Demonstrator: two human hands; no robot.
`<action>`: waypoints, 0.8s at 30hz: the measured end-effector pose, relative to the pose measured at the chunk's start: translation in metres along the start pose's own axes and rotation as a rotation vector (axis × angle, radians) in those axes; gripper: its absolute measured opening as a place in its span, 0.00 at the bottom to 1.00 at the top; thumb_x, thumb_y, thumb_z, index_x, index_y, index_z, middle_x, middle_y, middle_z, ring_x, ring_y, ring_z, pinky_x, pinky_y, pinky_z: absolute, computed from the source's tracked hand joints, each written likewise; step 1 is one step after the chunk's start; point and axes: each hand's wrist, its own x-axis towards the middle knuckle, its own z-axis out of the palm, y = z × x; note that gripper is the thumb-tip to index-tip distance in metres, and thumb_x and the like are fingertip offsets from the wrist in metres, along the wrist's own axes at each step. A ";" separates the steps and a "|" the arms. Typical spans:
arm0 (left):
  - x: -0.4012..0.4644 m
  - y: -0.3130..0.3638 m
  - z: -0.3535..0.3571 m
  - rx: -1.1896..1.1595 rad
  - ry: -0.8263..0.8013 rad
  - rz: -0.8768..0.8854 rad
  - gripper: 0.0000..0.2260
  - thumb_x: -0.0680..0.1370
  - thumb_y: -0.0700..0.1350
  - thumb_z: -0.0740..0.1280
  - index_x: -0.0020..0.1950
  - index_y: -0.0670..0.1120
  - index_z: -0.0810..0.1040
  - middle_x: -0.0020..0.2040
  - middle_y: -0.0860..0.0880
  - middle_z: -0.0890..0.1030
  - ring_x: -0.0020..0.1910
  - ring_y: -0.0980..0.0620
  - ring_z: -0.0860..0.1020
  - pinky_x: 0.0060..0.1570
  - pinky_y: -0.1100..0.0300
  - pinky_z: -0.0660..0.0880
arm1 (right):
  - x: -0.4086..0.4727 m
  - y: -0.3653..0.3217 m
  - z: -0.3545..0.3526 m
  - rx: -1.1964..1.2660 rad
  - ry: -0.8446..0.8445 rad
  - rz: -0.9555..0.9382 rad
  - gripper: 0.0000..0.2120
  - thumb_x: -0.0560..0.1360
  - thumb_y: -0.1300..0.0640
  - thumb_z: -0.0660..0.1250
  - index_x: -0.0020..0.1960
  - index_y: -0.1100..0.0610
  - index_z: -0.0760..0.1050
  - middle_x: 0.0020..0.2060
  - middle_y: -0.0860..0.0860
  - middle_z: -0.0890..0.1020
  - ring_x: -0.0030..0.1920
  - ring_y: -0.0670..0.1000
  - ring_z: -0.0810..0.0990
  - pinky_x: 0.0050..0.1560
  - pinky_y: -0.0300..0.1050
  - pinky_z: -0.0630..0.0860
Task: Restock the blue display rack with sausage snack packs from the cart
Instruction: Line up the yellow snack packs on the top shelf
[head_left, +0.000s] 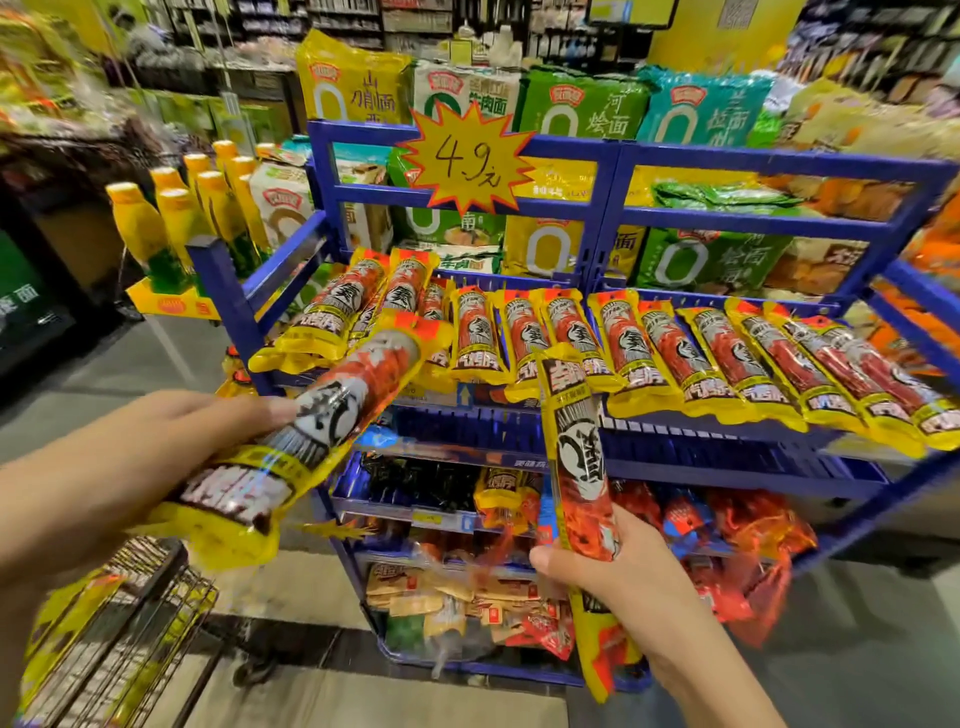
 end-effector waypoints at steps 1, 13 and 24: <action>0.008 -0.001 -0.001 -0.047 0.053 0.031 0.23 0.77 0.45 0.65 0.33 0.26 0.79 0.17 0.46 0.75 0.16 0.58 0.73 0.23 0.68 0.74 | 0.001 -0.002 0.000 0.001 0.000 -0.010 0.15 0.65 0.54 0.78 0.49 0.54 0.78 0.43 0.50 0.85 0.43 0.47 0.84 0.43 0.38 0.76; 0.127 0.063 0.049 0.159 0.251 0.333 0.14 0.75 0.58 0.63 0.47 0.47 0.75 0.41 0.46 0.75 0.38 0.51 0.72 0.38 0.58 0.66 | 0.014 -0.049 -0.008 -0.042 0.145 -0.097 0.20 0.66 0.52 0.77 0.52 0.60 0.76 0.48 0.56 0.82 0.47 0.51 0.81 0.38 0.35 0.71; 0.177 0.056 0.062 0.595 0.492 0.306 0.21 0.79 0.49 0.63 0.29 0.43 0.62 0.28 0.47 0.65 0.26 0.49 0.64 0.25 0.57 0.58 | 0.014 -0.055 -0.013 -0.040 0.162 -0.091 0.21 0.66 0.53 0.77 0.54 0.59 0.74 0.50 0.55 0.82 0.52 0.52 0.80 0.41 0.37 0.73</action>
